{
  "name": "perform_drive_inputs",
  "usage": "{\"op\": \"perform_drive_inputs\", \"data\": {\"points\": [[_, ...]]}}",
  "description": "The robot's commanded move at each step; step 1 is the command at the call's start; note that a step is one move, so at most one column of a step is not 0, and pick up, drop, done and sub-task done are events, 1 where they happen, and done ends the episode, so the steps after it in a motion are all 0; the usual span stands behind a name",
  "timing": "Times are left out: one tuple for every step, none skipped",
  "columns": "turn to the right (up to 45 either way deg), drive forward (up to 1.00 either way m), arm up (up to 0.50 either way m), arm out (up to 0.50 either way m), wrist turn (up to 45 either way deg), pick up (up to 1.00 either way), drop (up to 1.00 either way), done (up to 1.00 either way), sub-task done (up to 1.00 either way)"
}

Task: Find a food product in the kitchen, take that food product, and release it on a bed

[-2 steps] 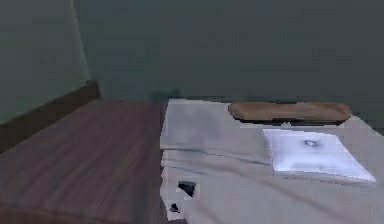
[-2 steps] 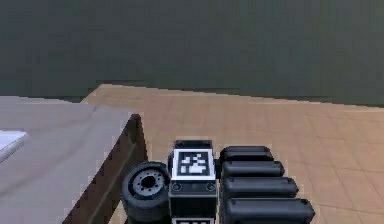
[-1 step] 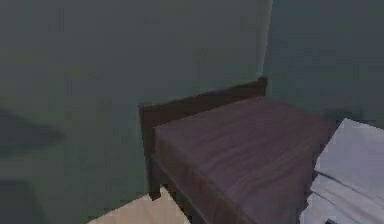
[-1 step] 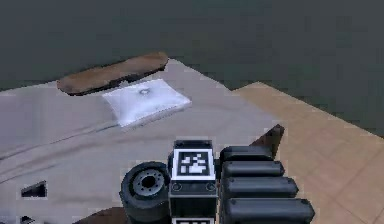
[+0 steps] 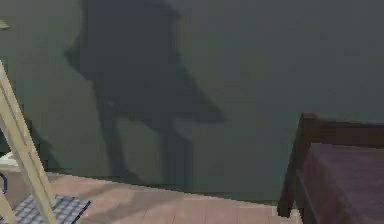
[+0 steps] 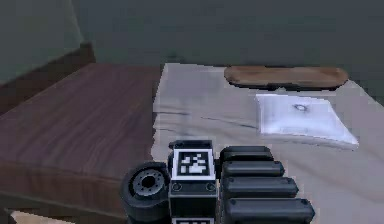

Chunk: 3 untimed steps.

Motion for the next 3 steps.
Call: {"op": "perform_drive_inputs", "data": {"points": [[-18.0,0.00,0.00,0.00,0.0,0.00,0.00,0.00,0.00],[45.0,0.00,0.00,0.00,0.0,0.00,0.00,0.00,0.00],[45.0,0.00,0.00,0.00,0.0,0.00,0.00,0.00,0.00]]}}
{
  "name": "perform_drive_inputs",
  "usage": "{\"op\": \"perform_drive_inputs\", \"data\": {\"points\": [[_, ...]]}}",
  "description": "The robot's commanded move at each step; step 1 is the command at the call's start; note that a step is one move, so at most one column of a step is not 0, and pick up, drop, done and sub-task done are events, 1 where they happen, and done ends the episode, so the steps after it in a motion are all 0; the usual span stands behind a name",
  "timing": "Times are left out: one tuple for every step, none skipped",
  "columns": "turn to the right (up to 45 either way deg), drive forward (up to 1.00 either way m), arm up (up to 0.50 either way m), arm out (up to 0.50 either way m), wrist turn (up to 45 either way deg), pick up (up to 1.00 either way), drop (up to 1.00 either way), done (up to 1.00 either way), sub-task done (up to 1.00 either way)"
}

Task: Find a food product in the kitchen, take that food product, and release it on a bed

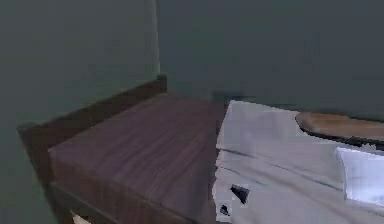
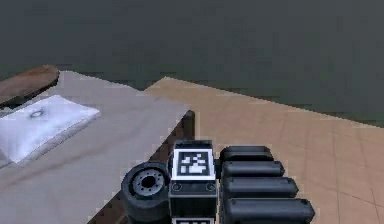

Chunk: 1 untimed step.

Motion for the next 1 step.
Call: {"op": "perform_drive_inputs", "data": {"points": [[45.0,0.00,0.00,0.00,0.0,0.00,0.00,0.00,0.00]]}}
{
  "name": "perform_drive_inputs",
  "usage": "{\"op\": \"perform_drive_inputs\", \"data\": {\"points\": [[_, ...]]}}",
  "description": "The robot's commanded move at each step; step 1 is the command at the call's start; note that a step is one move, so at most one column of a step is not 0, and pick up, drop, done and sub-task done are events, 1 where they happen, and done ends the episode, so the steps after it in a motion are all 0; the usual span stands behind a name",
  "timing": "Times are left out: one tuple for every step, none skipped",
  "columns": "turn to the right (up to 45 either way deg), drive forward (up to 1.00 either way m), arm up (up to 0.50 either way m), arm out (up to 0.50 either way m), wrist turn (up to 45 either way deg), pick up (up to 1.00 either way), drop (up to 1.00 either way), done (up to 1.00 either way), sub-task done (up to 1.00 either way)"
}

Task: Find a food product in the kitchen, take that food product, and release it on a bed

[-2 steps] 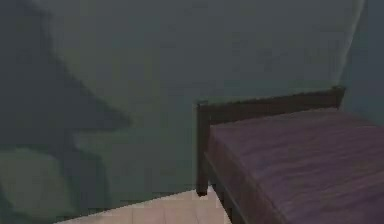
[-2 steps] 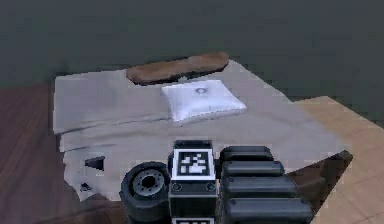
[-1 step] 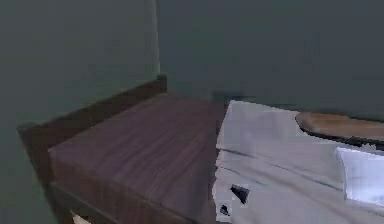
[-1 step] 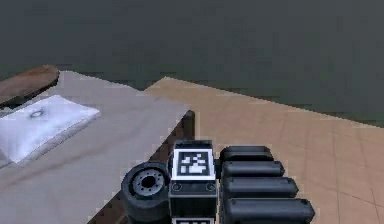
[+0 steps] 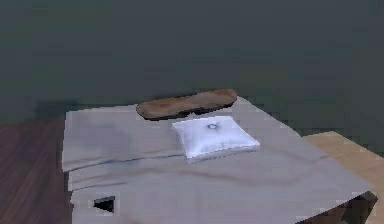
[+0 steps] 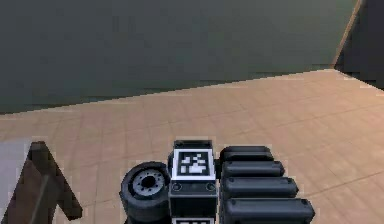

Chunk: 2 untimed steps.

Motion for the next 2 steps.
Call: {"op": "perform_drive_inputs", "data": {"points": [[9.0,0.00,0.00,0.00,0.0,0.00,0.00,0.00,0.00],[0.0,0.20,0.00,0.00,0.0,0.00,0.00,0.00,0.00]]}}
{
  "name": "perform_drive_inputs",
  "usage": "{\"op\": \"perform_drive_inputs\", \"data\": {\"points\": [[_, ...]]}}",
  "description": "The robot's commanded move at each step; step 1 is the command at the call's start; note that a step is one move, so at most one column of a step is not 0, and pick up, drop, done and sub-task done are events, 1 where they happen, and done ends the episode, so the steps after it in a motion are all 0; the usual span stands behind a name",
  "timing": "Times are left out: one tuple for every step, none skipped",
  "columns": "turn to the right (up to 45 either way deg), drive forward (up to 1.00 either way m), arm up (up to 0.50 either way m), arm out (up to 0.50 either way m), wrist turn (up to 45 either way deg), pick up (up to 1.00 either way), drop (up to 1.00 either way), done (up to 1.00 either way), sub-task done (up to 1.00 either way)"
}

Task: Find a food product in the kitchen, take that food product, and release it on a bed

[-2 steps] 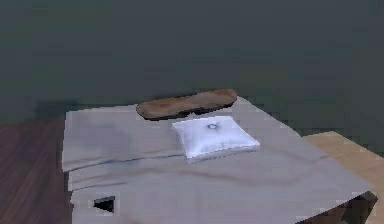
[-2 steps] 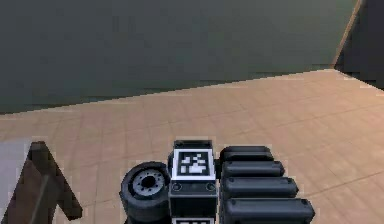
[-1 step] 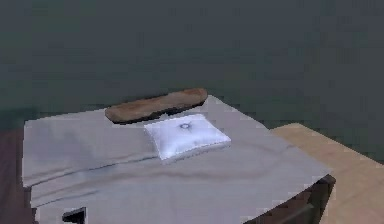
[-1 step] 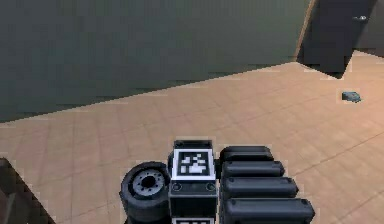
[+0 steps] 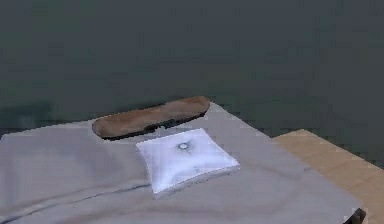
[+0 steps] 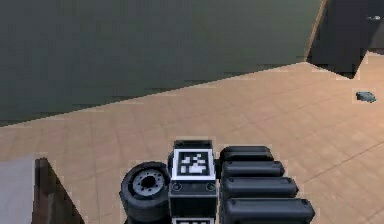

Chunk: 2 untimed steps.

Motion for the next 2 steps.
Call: {"op": "perform_drive_inputs", "data": {"points": [[-45.0,0.00,0.00,0.00,0.0,0.00,0.00,0.00,0.00],[-45.0,0.00,0.00,0.00,0.0,0.00,0.00,0.00,0.00]]}}
